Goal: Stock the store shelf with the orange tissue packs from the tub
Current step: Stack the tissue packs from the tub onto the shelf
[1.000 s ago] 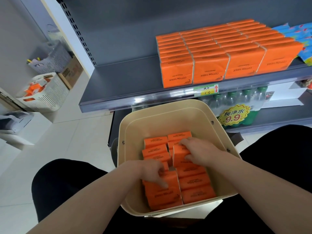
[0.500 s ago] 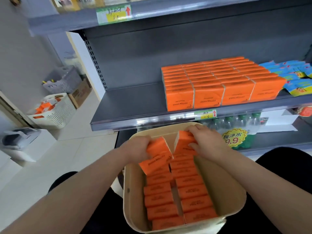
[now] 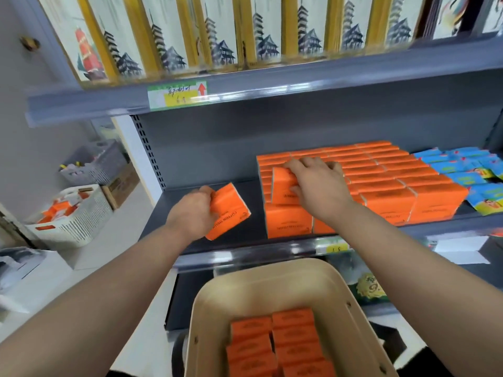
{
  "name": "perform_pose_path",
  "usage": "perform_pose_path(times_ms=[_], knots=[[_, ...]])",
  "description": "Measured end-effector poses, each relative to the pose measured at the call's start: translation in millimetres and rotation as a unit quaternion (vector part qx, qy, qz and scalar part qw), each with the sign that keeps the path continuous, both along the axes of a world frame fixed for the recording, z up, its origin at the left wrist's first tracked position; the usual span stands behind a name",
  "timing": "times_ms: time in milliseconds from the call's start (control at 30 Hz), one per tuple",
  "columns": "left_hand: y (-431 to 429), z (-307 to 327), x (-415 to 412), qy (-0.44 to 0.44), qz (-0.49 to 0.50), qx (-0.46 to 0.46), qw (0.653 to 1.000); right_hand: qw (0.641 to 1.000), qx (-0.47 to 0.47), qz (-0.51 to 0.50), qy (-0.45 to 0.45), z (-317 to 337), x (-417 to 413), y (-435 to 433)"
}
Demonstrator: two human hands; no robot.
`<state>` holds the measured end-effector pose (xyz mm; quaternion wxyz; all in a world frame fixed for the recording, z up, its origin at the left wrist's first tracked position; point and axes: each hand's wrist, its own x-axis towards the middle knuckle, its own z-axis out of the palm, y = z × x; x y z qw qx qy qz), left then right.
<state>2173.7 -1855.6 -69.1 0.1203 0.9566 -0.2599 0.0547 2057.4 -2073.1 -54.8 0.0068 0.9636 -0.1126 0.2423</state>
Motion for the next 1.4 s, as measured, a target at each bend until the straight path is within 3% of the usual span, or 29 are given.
perform_pose_path(times_ms=[300,467,600,1033,1167,1400], knots=[[-57,-32,92,-0.009,0.027,0.089,0.996,0.999,-0.020,-0.009,0.024,-7,89,-51],[-94,-52,140,-0.058,0.039,0.117,0.991,0.997,-0.025,0.035,0.064,-12,110,-75],[-118,-58,179,-0.099,0.069,0.120,0.986,0.997,-0.046,0.050,0.047,-8,123,-84],[-169,-73,229,-0.128,0.052,-0.004,0.990,0.995,-0.054,0.079,0.029,-20,134,-96],[-159,-74,227,-0.112,0.014,-0.064,0.992,0.996,-0.044,0.074,0.029,-18,133,-94],[-105,-42,214,-0.112,0.016,-0.079,0.990,0.997,0.001,0.082,0.014,9,163,-58]])
